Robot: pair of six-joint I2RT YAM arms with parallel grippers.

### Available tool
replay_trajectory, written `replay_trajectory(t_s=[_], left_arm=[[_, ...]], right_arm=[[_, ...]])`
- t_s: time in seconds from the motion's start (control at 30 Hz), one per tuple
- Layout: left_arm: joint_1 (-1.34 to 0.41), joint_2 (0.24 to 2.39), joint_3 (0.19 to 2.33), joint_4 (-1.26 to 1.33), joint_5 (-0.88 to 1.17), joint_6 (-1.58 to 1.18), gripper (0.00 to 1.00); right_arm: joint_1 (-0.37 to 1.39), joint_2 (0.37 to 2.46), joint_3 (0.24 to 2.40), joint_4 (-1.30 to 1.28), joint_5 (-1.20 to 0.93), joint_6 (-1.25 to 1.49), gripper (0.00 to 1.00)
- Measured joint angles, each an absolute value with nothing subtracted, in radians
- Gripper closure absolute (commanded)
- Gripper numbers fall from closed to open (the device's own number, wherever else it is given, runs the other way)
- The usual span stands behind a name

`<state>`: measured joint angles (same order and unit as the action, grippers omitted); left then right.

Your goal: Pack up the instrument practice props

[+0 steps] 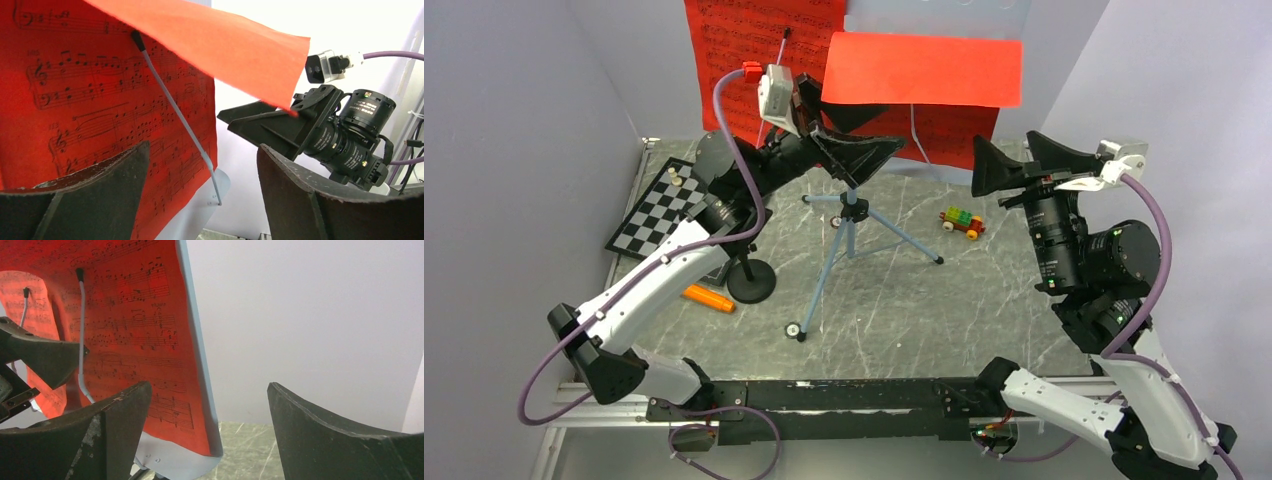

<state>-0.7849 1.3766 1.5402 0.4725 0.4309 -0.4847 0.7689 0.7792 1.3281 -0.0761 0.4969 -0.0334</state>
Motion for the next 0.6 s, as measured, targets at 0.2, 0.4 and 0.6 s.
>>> replay_trajectory(t_s=[0.2,0.4,0.6], left_arm=[[-0.816,1.434,1.613,0.459,0.432,-0.482,0.2],[-0.848,1.454,1.648,0.423,0.428,-0.441,0.2],[-0.851,1.429,1.602,0.42,0.406,-0.408,0.19]], right_arm=[[0.769,0.794,1.329,-0.051,0.508,-0.05,0.1],[0.769,0.817,1.336,-0.015,0.475,-0.065,0.11],[0.769,0.795,1.268,0.117,0.36,-0.217,0.12]])
